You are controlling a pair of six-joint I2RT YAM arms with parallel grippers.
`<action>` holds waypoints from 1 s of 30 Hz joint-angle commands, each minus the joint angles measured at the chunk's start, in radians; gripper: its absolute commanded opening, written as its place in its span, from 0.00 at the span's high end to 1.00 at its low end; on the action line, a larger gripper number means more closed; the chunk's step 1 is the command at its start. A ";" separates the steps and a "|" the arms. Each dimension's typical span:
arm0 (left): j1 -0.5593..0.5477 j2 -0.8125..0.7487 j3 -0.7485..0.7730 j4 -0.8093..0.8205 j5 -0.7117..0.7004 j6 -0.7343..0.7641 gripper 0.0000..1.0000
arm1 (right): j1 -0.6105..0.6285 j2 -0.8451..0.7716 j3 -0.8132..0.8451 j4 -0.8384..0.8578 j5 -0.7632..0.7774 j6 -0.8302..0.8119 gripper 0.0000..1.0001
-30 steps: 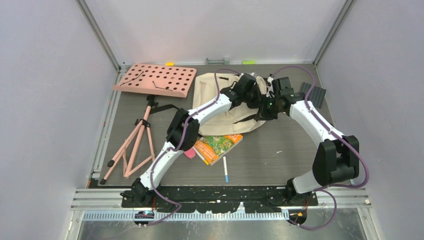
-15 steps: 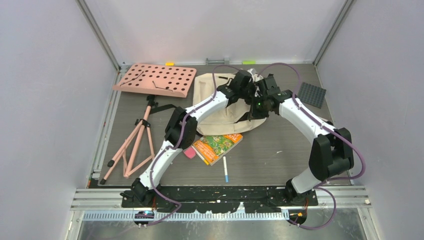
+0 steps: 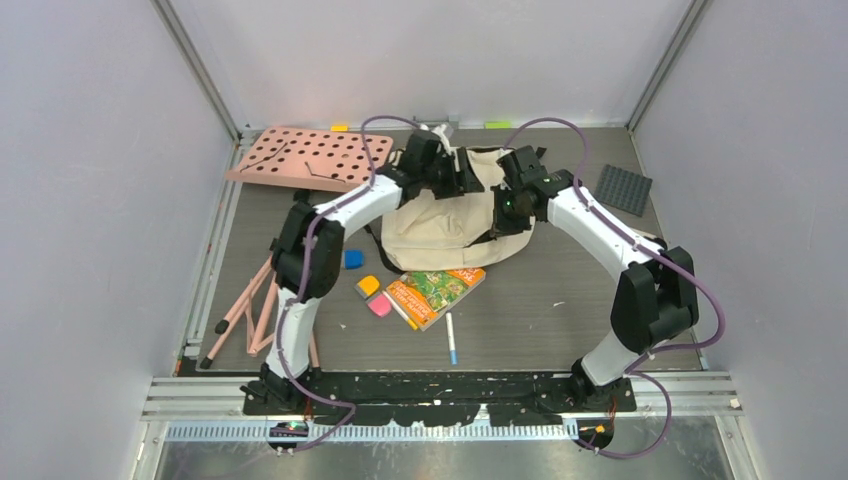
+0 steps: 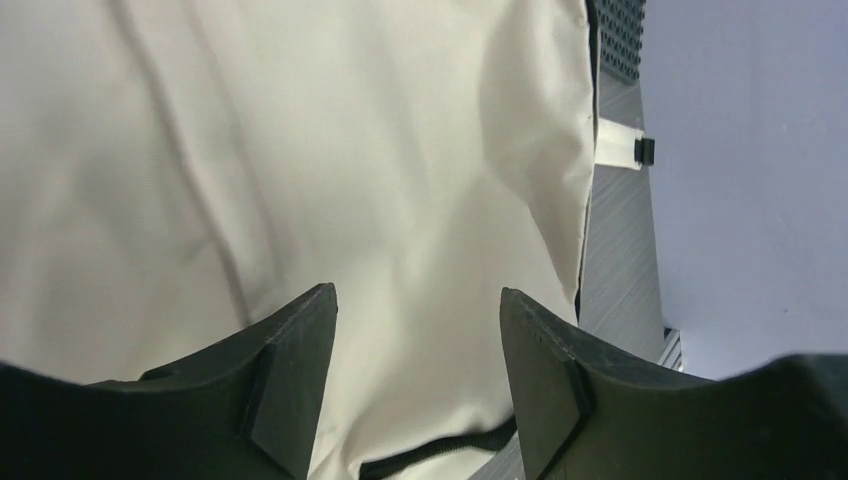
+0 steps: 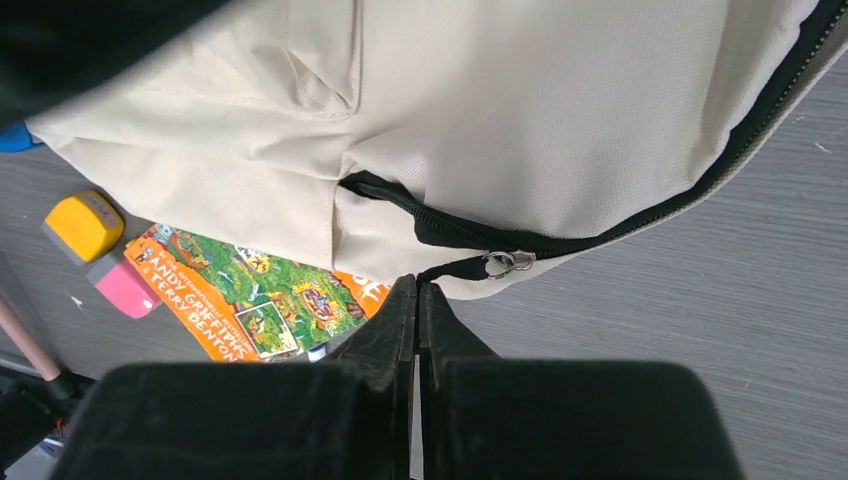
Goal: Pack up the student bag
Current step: Zip the student bag at the center of the board.
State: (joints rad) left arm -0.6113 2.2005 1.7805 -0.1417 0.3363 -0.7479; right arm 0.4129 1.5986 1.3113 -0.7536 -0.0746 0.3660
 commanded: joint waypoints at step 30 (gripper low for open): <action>0.012 -0.366 -0.514 0.292 0.218 0.102 0.34 | -0.252 0.051 0.088 0.074 -0.223 0.286 0.51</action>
State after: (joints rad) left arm -0.5827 1.8282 1.2186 0.0471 0.4488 -0.6693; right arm 0.1806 1.6913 1.4033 -0.7242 -0.2806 0.6426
